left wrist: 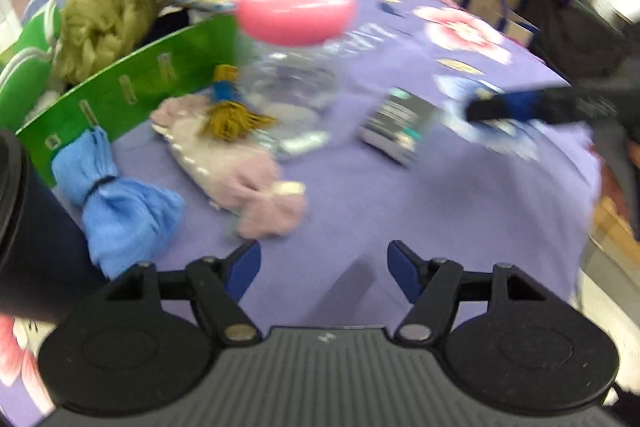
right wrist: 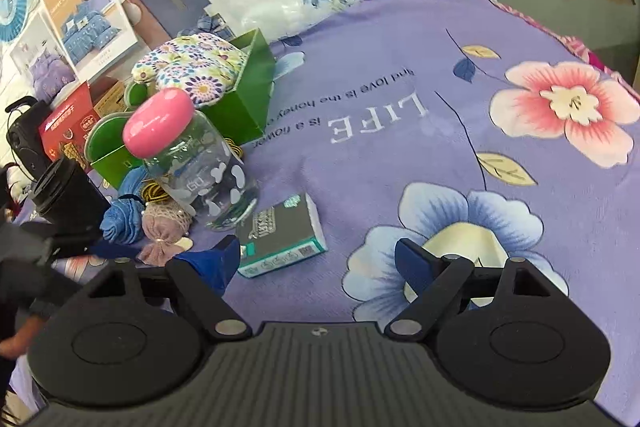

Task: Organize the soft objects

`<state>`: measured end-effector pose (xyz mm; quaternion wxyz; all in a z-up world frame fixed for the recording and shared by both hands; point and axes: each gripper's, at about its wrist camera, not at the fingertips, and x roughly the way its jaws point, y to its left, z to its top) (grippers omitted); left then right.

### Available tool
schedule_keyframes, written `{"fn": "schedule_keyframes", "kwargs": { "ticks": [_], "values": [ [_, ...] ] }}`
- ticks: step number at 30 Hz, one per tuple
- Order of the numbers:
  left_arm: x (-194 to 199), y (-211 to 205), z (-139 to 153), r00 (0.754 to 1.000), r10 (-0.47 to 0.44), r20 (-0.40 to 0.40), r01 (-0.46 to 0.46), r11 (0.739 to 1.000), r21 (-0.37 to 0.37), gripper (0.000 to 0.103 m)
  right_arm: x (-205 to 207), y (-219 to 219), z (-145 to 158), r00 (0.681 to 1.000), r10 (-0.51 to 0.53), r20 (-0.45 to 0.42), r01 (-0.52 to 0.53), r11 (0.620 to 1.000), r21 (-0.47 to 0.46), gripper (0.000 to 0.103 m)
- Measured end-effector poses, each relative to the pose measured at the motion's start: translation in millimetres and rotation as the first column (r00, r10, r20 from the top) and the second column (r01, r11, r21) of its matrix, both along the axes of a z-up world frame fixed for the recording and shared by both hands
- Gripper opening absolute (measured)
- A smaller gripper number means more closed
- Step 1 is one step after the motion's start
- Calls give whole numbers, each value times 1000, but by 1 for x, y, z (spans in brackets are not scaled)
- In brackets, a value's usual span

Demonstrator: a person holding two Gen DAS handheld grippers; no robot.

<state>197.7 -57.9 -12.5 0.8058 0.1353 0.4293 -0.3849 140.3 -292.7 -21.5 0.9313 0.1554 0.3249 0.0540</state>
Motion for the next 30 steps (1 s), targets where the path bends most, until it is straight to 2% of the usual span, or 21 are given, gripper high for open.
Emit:
{"fn": "schedule_keyframes", "kwargs": {
  "ticks": [2, 5, 7, 10, 12, 14, 15, 18, 21, 25, 27, 30],
  "values": [
    [-9, 2, 5, 1000, 18, 25, -19, 999, 42, 71, 4, 8, 2, 1000, 17, 11, -16, 1000, -19, 71],
    [-14, 5, 9, 994, 91, 63, -98, 987, 128, 71, 9, 27, 8, 996, 73, 47, -72, 997, -25, 71],
    [-21, 15, 11, 992, 115, 58, -123, 982, 142, 71, 11, 47, 9, 988, 147, 55, -147, 989, 2, 71],
    [-31, 43, 10, 984, 174, 46, -179, 973, 149, 71, 15, 87, 5, 958, 280, 57, -282, 959, 12, 71],
    [-36, 65, 8, 972, 232, 48, -237, 958, 162, 71, 19, 116, 4, 912, 406, 57, -407, 913, 5, 71],
    [-43, 88, 7, 954, 295, 48, -298, 939, 169, 71, 26, 143, 7, 860, 506, 62, -504, 863, -43, 71],
    [-47, 100, 8, 946, 322, 45, -325, 931, 163, 71, 29, 157, 10, 831, 551, 72, -544, 833, -97, 71],
    [-55, 139, 10, 915, 401, 38, -403, 906, 133, 71, 47, 188, 17, 769, 635, 70, -598, 754, -274, 71],
    [-53, 174, 8, 881, 472, -4, -470, 878, 87, 71, 72, 209, 16, 744, 667, 53, -602, 702, -380, 71],
    [-47, 195, 0, 849, 528, -20, -525, 847, 85, 71, 94, 227, 12, 695, 719, 10, -657, 640, -399, 71],
    [-42, 203, -2, 840, 542, -34, -538, 839, 82, 71, 101, 235, 9, 707, 707, -17, -640, 630, -439, 71],
    [-36, 212, -4, 832, 553, -51, -549, 832, 76, 71, 117, 242, 5, 706, 705, -71, -665, 624, -411, 71]
  ]
}}
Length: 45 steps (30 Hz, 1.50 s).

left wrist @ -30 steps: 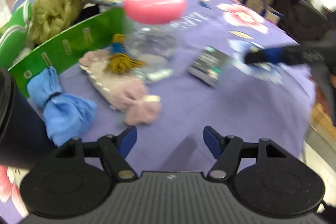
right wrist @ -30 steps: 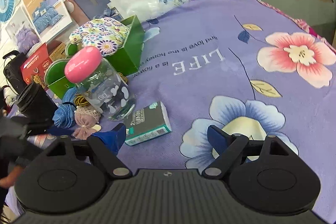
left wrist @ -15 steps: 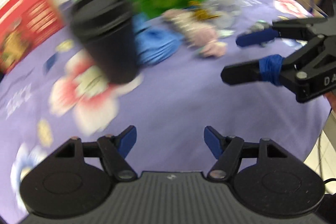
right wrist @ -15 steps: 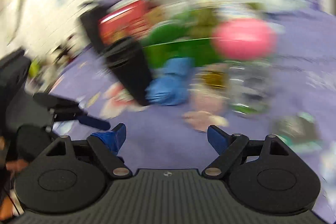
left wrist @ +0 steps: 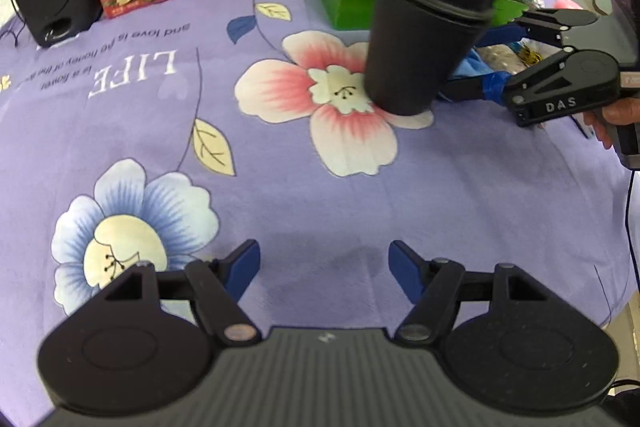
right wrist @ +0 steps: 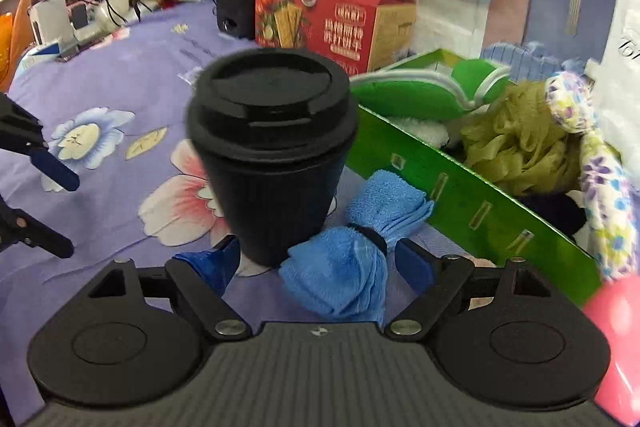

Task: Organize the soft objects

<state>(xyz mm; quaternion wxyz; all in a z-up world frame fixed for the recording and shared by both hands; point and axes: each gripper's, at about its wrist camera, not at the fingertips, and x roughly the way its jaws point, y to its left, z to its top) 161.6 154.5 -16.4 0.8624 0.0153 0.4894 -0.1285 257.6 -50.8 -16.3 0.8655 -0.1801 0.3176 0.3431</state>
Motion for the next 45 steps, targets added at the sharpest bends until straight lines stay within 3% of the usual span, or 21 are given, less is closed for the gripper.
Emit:
{"fn": "schedule_keyframes", "kwargs": {
  "ticks": [4, 5, 8, 9, 11, 13, 14, 18, 21, 23, 32, 34, 36, 40, 42, 45],
  "values": [
    [3, 3, 2, 1000, 12, 10, -12, 1000, -6, 71, 6, 10, -12, 998, 27, -56, -30, 998, -52, 73],
    [3, 3, 3, 1000, 9, 16, -9, 1000, -7, 71, 0, 10, -12, 997, 62, -42, -64, 996, -55, 73],
    [4, 2, 2, 1000, -2, 24, 1, 1000, 8, 71, -24, 7, -9, 971, 206, -125, -208, 978, -7, 74],
    [5, 1, 3, 1000, -4, 25, 4, 1000, 15, 71, -34, 7, -8, 957, 249, -146, -253, 968, -7, 74],
    [6, 0, 4, 1000, -6, 29, 6, 1000, 18, 71, -50, 5, -7, 901, 336, -273, -334, 941, 56, 72],
    [6, -1, 5, 999, -13, 31, 12, 1000, 21, 71, -69, 0, -3, 869, 384, -311, -364, 923, 122, 72],
    [5, -2, 6, 999, -16, 40, 15, 1000, 23, 71, -77, -5, 2, 875, 386, -294, -362, 923, 133, 72],
    [6, -5, 8, 999, -24, 46, 24, 1000, 17, 71, -82, -20, 37, 959, 257, -124, -244, 964, 106, 72],
    [5, -7, 9, 998, -27, 51, 26, 1000, 13, 71, -69, -24, 53, 985, 171, -33, -168, 983, 76, 73],
    [4, -7, 10, 998, -25, 53, 25, 1000, 6, 71, -45, -19, 51, 993, 116, -25, -115, 993, 39, 73],
    [0, 1, 4, 1000, -3, 25, 3, 1000, 7, 71, -2, 11, -4, 997, 81, -10, -82, 971, -224, 73],
    [1, 4, 2, 1000, 11, 22, -11, 1000, 3, 71, -1, 16, -13, 993, 115, -21, -116, 970, -212, 74],
    [2, 5, 2, 1000, 10, 23, -10, 1000, 6, 71, -13, 14, -13, 973, 229, -29, -231, 957, -174, 75],
    [0, 6, 4, 999, -4, 37, 3, 1000, 14, 71, -57, 6, -3, 897, 420, -137, -438, 889, -138, 73],
    [2, 5, 5, 999, -7, 33, 7, 1000, 9, 71, -73, -5, 3, 867, 455, -206, -470, 882, -29, 73],
    [0, -3, 10, 998, -38, 53, 38, 999, 9, 71, -87, -30, 15, 911, 359, -203, -354, 933, 59, 73]
  ]
}}
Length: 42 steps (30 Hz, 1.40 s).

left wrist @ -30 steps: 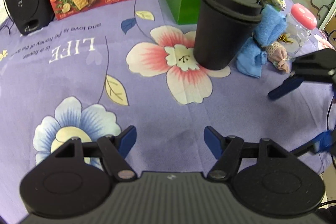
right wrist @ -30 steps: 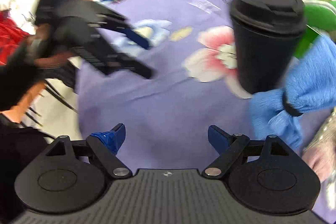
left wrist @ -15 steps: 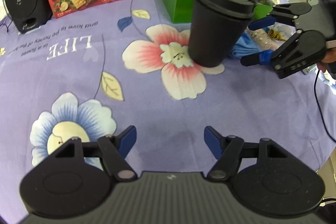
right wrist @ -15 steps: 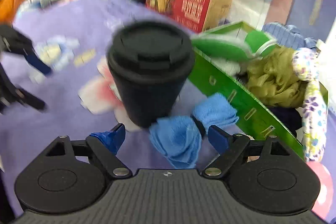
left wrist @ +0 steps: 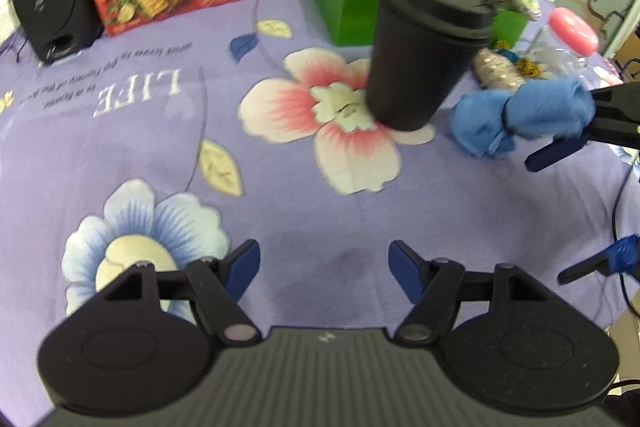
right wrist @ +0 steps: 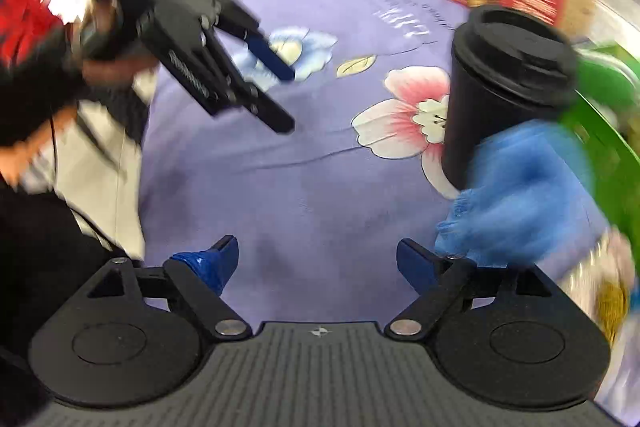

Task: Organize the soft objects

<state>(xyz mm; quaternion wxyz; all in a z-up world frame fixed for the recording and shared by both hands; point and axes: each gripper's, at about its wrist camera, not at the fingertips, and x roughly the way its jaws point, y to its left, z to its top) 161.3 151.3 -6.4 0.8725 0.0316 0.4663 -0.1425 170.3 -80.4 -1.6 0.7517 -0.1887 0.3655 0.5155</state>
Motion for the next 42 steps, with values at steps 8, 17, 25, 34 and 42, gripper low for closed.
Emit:
{"fn": "schedule_keyframes", "kwargs": {
  "ticks": [8, 17, 25, 34, 42],
  "values": [
    [-24, -51, 27, 982, -173, 76, 176, 983, -42, 71, -67, -71, 16, 974, -225, -25, 226, 971, 72, 73],
    [-21, -134, 21, 985, -174, 6, 174, 977, -123, 71, -73, -124, 5, 738, -662, 131, 654, 750, 104, 73],
    [-8, -165, -8, 998, 8, -59, -9, 1000, -22, 71, -1, -143, -26, 543, -803, 248, 824, 566, 27, 73],
    [12, -172, -27, 994, 13, -112, -23, 996, -83, 73, 25, -174, -51, 526, -846, 88, 843, 533, 78, 76],
    [20, -179, -28, 993, 65, -102, -74, 994, -84, 70, 13, -164, -57, 508, -850, 139, 844, 524, 114, 74]
  ]
}}
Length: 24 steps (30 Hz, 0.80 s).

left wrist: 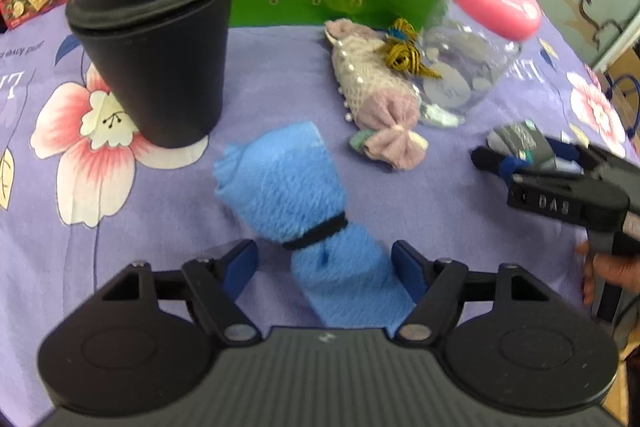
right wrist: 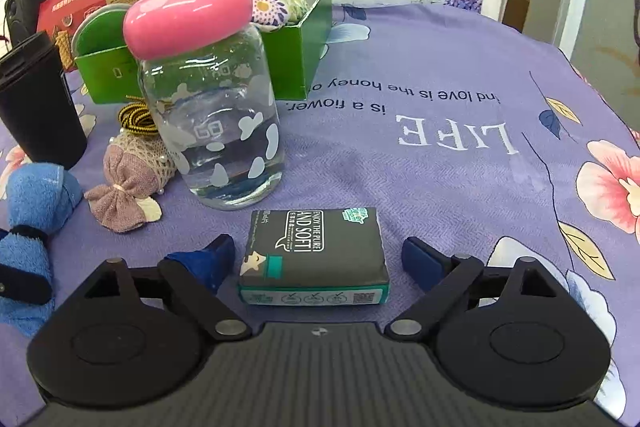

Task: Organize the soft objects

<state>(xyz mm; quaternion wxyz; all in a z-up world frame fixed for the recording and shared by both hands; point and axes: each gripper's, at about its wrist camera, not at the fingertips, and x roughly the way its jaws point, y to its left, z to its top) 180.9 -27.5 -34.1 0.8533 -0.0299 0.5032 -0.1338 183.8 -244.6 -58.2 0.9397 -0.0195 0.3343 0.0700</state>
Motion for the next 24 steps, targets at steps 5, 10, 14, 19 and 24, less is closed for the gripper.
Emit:
{"fn": "schedule_keyframes", "kwargs": {
  "ticks": [5, 10, 14, 19, 24],
  "values": [
    [-12, 16, 11, 999, -53, -12, 51, 995, -82, 29, -22, -3, 9, 999, 33, 4, -33, 999, 37, 49],
    [-36, 27, 34, 994, -107, -21, 107, 994, -36, 29, -57, -2, 28, 997, 78, 30, -80, 994, 72, 49],
    [-38, 57, 86, 988, -148, 44, 151, 985, -83, 29, -67, 0, 80, 982, 123, 142, -134, 989, 68, 49],
    [7, 87, 166, 971, -125, 202, 142, 987, -72, 29, -21, 17, 157, 932, 212, 296, -230, 973, 29, 49],
    [103, 84, 201, 958, -96, 270, 103, 995, -9, 29, 77, 66, 191, 912, 318, 259, -329, 944, 0, 49]
  ]
}}
